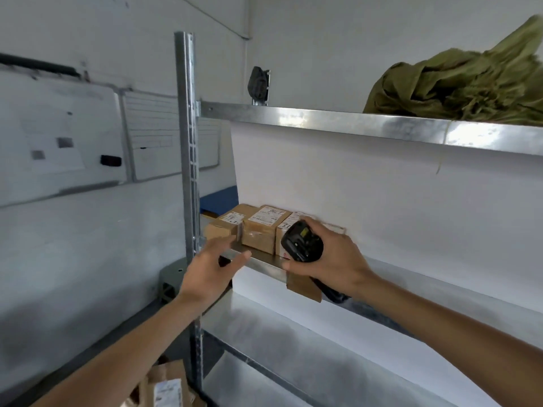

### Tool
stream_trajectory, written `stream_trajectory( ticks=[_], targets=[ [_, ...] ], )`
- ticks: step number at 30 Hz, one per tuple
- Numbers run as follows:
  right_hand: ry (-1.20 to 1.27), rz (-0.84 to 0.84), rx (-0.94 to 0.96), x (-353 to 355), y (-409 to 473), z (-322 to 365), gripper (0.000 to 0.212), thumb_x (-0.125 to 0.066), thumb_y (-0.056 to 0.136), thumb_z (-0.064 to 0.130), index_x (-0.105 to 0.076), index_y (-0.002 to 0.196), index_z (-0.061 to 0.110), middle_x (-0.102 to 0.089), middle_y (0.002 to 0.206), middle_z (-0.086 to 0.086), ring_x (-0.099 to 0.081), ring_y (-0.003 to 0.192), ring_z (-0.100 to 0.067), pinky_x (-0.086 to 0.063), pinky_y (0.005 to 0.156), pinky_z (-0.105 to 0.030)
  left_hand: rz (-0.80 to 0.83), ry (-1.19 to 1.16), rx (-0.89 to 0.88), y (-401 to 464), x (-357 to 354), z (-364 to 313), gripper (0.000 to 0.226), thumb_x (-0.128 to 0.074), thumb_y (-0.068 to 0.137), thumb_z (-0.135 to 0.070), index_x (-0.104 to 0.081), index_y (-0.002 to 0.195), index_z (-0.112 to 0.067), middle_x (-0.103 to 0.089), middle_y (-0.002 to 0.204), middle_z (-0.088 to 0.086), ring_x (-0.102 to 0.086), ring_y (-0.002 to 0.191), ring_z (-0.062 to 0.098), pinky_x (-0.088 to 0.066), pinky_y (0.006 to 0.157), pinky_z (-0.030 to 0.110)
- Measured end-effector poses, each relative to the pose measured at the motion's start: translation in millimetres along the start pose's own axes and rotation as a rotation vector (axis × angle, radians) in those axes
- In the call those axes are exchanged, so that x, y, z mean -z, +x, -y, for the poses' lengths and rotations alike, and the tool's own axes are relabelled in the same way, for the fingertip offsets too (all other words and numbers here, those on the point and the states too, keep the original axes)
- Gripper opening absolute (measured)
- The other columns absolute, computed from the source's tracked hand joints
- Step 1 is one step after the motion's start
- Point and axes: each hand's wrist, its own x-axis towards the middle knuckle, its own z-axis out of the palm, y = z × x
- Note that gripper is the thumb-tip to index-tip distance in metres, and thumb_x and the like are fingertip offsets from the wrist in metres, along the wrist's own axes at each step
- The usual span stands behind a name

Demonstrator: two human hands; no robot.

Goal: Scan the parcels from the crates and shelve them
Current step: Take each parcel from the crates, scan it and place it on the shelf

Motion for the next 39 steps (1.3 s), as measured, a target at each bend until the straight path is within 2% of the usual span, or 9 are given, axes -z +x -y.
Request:
stream_trajectory(
  ticks=[5,8,15,20,27,30,32,36,39],
  targets=[
    [0.007,0.131,0.109,-84.5,32.2,85.1,0.101,-0.083,0.058,0.073,-0.042,0.146,0.043,-0.063,0.135,0.013,-0.059,0.122,-0.013,-0.051,0.103,-0.04,-0.094,0.18,0.076,-29.2,90.9,71.4,0.073,-0.054,0.086,-0.071,-0.039,0.151,-0.041,-0.024,0.164,-0.014,-0.032,0.148,0.016,-0.038,0.113,0.041],
    [0.049,0.244,0.145,-153.1,45.2,140.6,0.083,-0.086,0.057,0.07,-0.056,0.126,0.037,-0.069,0.115,0.015,-0.066,0.105,-0.011,-0.057,0.09,-0.038,-0.174,0.252,0.173,-61.2,154.7,127.9,0.074,-0.057,0.087,-0.068,-0.037,0.152,-0.041,-0.029,0.162,-0.013,-0.034,0.147,0.016,-0.039,0.111,0.038],
    [0.102,0.523,0.327,-329.4,41.0,279.1,0.081,-0.087,0.063,0.067,-0.058,0.129,0.032,-0.07,0.116,0.013,-0.066,0.104,-0.011,-0.059,0.087,-0.036,-0.353,0.378,0.507,-172.1,289.2,266.4,0.076,-0.065,0.085,-0.063,-0.041,0.151,-0.036,-0.048,0.152,-0.009,-0.046,0.138,0.017,-0.04,0.109,0.034],
    [0.085,0.668,0.382,-456.3,11.7,352.5,0.075,-0.084,0.062,0.07,-0.059,0.124,0.036,-0.069,0.112,0.014,-0.065,0.102,-0.013,-0.057,0.085,-0.036,-0.369,0.398,0.73,-259.1,341.2,360.1,0.08,-0.061,0.085,-0.069,-0.039,0.152,-0.033,-0.053,0.148,-0.007,-0.049,0.135,0.019,-0.045,0.104,0.037],
    [0.042,0.838,0.371,-606.9,-46.6,370.2,0.071,-0.085,0.06,0.068,-0.06,0.118,0.034,-0.068,0.108,0.014,-0.066,0.1,-0.013,-0.057,0.082,-0.034,-0.347,0.41,0.962,-352.1,334.3,469.6,0.076,-0.058,0.088,-0.066,-0.04,0.153,-0.03,-0.052,0.148,-0.005,-0.055,0.127,0.022,-0.048,0.094,0.036],
    [-0.005,0.891,0.338,-652.9,-67.8,350.8,0.074,-0.081,0.058,0.072,-0.058,0.119,0.037,-0.065,0.107,0.017,-0.065,0.098,-0.011,-0.059,0.082,-0.036,-0.315,0.357,1.023,-381.5,306.6,507.5,0.073,-0.06,0.091,-0.061,-0.041,0.152,-0.026,-0.049,0.15,-0.003,-0.052,0.13,0.022,-0.047,0.098,0.037],
    [-0.033,0.911,0.33,-674.7,-78.4,332.6,0.074,-0.079,0.057,0.072,-0.058,0.118,0.037,-0.063,0.108,0.018,-0.064,0.098,-0.011,-0.058,0.083,-0.037,-0.294,0.324,1.042,-394.9,281.2,526.0,0.07,-0.06,0.092,-0.057,-0.042,0.151,-0.024,-0.043,0.154,-0.002,-0.05,0.132,0.021,-0.044,0.1,0.034],
    [-0.066,0.935,0.323,-701.5,-93.9,292.2,0.069,-0.082,0.06,0.066,-0.059,0.118,0.036,-0.059,0.115,0.016,-0.063,0.103,-0.011,-0.055,0.083,-0.035,-0.223,0.324,1.041,-413.7,227.1,548.5,0.067,-0.059,0.091,-0.062,-0.046,0.148,-0.03,-0.007,0.169,-0.008,-0.035,0.146,0.017,-0.045,0.106,0.038],
    [-0.086,0.935,0.333,-708.3,-105.1,261.8,0.072,-0.085,0.063,0.063,-0.058,0.124,0.035,-0.062,0.115,0.016,-0.063,0.102,-0.011,-0.053,0.079,-0.032,-0.199,0.309,1.042,-421.7,192.0,554.8,0.07,-0.057,0.091,-0.063,-0.038,0.152,-0.035,-0.017,0.167,-0.011,-0.039,0.143,0.016,-0.049,0.104,0.039]
  ],
)
